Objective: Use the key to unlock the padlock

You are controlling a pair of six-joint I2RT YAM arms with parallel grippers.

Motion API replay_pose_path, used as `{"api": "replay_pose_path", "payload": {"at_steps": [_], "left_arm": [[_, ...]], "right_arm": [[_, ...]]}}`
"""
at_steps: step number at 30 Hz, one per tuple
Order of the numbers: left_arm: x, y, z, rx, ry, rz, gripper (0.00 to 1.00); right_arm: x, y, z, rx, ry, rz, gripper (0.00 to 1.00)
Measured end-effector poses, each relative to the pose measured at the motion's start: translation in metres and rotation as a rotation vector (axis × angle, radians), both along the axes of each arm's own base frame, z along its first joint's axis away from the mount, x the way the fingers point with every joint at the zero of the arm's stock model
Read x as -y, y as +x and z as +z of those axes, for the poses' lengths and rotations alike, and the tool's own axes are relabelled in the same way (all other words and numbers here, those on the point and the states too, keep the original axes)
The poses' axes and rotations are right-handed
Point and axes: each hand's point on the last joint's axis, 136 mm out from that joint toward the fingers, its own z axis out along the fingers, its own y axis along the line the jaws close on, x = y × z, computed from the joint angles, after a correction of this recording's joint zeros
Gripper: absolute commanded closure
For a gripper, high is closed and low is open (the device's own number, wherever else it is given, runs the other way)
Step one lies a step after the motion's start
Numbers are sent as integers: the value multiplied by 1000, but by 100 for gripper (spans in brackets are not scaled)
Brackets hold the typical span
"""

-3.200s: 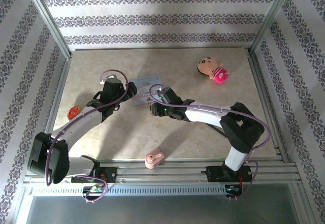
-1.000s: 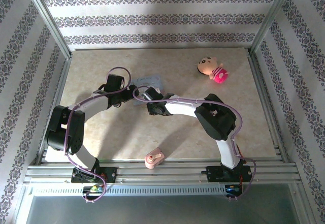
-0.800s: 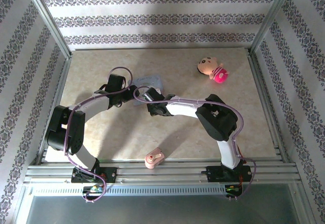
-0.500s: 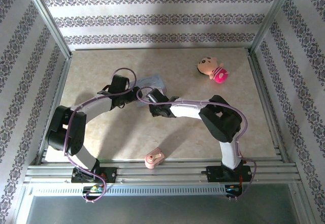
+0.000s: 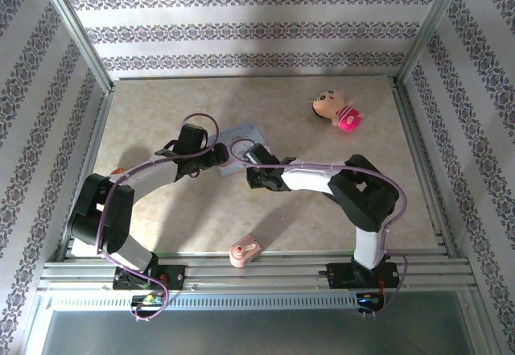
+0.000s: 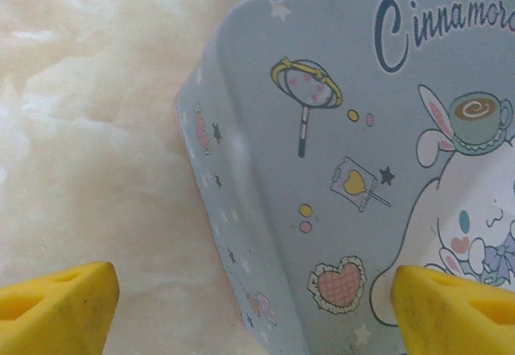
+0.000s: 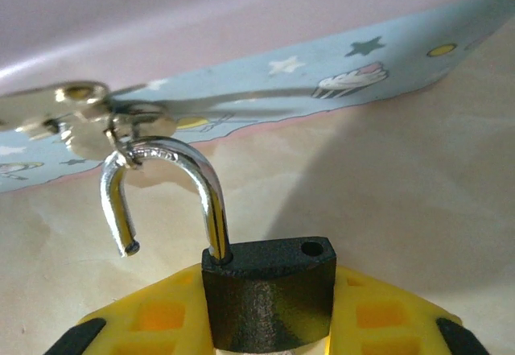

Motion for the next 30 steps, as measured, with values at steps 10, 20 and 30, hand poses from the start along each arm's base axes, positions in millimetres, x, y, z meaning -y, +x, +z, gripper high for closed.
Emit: {"api": "replay_pose_path", "payload": {"at_steps": [10, 20, 30], "left_arm": [[-1, -1, -1, -2, 3, 2, 7], [-1, -2, -3, -6, 3, 5, 1], [-3, -1, -4, -1, 7, 10, 1]], "right_arm": [[-1, 0, 1, -33, 47, -30, 90], [-2, -1, 2, -50, 75, -41, 90], [-2, 0, 3, -57, 88, -40, 89]]}}
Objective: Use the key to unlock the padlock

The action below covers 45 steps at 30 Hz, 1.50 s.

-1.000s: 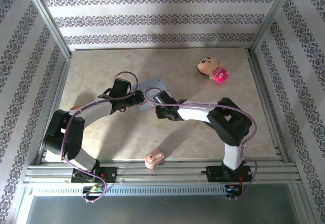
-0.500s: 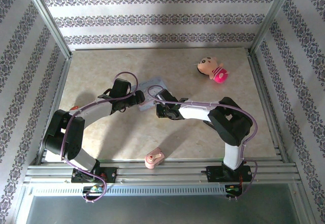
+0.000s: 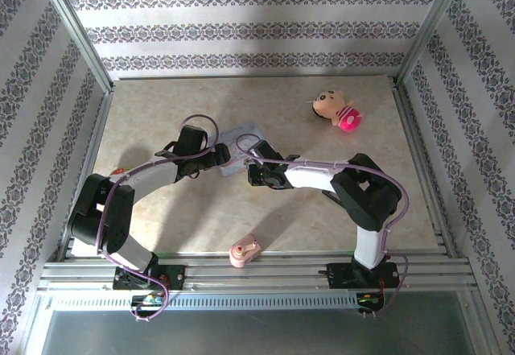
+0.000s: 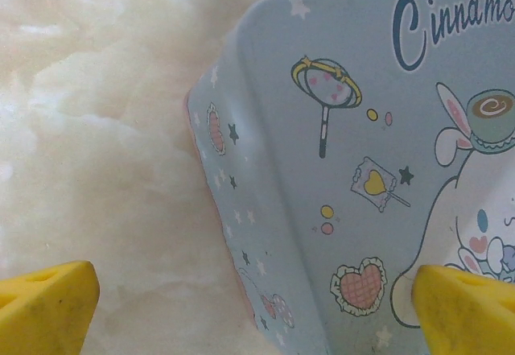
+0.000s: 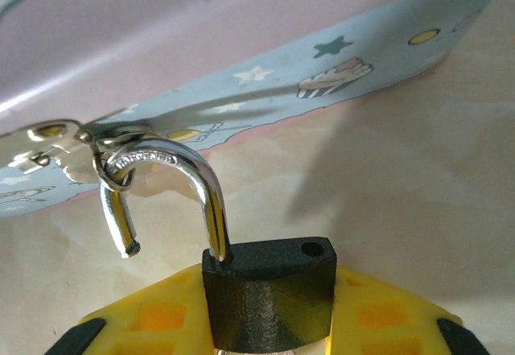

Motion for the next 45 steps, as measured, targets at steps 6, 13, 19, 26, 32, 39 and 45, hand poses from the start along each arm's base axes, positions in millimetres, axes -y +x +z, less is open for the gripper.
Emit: {"api": "replay_pose_path", "payload": {"at_steps": [6, 13, 19, 26, 32, 39, 45], "left_arm": [[-2, 1, 0, 6, 16, 2, 1], [-3, 1, 0, 8, 20, 2, 1], [-1, 1, 0, 8, 20, -1, 1], [-2, 1, 0, 12, 25, 2, 1], [-2, 2, 0, 13, 26, 3, 1], [-3, 3, 1, 19, 31, 8, 1], [-3, 3, 1, 20, 32, 9, 1]], "right_arm": [[1, 0, 0, -1, 9, -2, 89], [1, 1, 1, -7, 26, -6, 89], [0, 0, 1, -15, 39, -19, 89], [-1, 1, 1, -20, 57, -35, 89], [-2, 1, 2, -20, 65, -44, 89], [-6, 2, 5, -27, 97, -52, 89], [-8, 2, 6, -31, 112, -65, 89]]}}
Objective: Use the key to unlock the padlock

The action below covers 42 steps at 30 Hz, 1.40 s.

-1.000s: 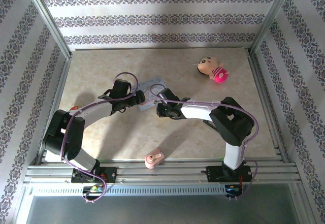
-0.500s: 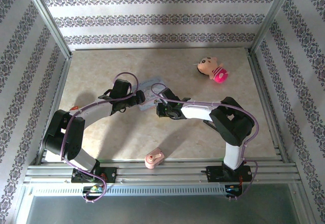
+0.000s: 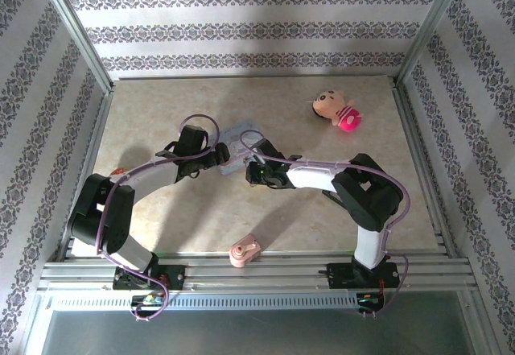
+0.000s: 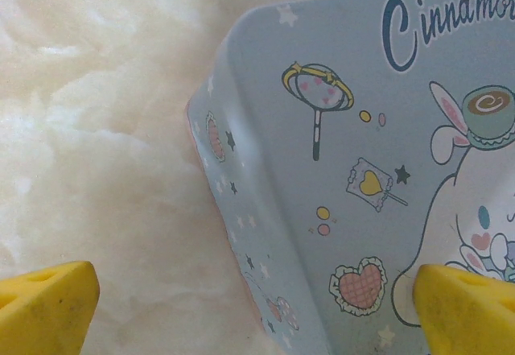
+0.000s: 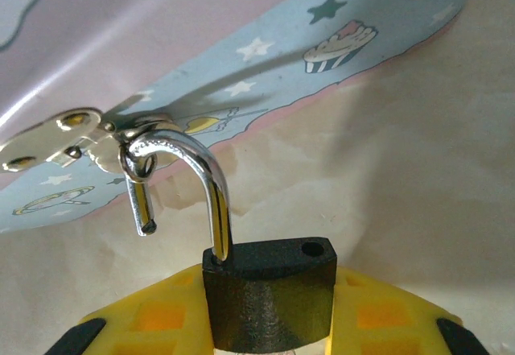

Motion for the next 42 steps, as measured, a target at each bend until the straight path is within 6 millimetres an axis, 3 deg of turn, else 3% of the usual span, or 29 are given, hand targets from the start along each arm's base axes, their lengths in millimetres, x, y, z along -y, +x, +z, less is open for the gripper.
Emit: {"api": "replay_pose_path", "payload": {"at_steps": [42], "left_arm": [[-1, 1, 0, 3, 5, 5, 1]], "right_arm": [[0, 14, 4, 10, 172, -112, 92]]}}
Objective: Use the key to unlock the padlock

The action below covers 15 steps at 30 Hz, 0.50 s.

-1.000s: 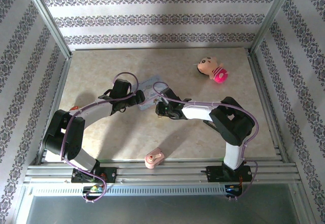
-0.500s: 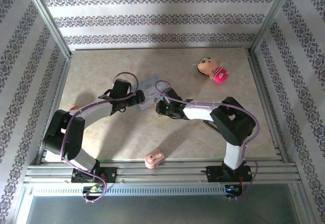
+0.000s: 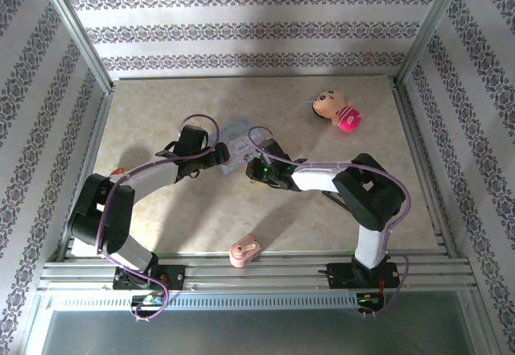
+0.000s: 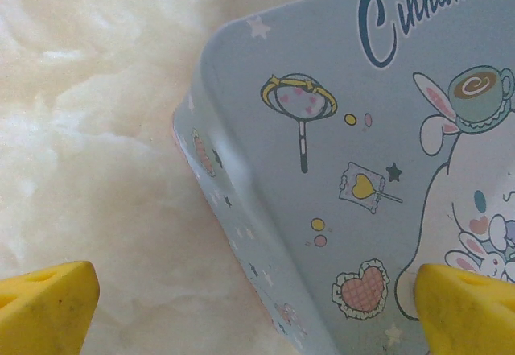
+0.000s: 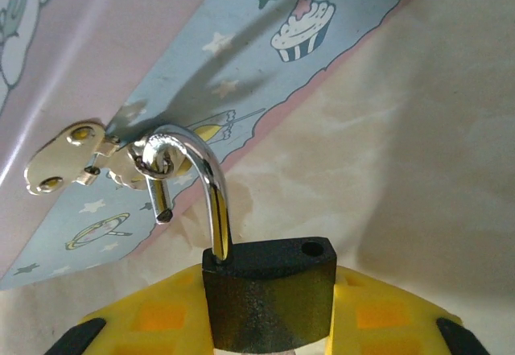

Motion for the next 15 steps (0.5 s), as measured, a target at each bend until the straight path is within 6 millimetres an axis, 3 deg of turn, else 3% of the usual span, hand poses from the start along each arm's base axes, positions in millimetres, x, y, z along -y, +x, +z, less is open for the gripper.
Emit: {"api": "replay_pose_path", "payload": {"at_steps": [15], "left_arm": [[1, 1, 0, 2, -6, -3, 5]], "right_arm": [[0, 3, 1, 1, 53, -23, 92]]}}
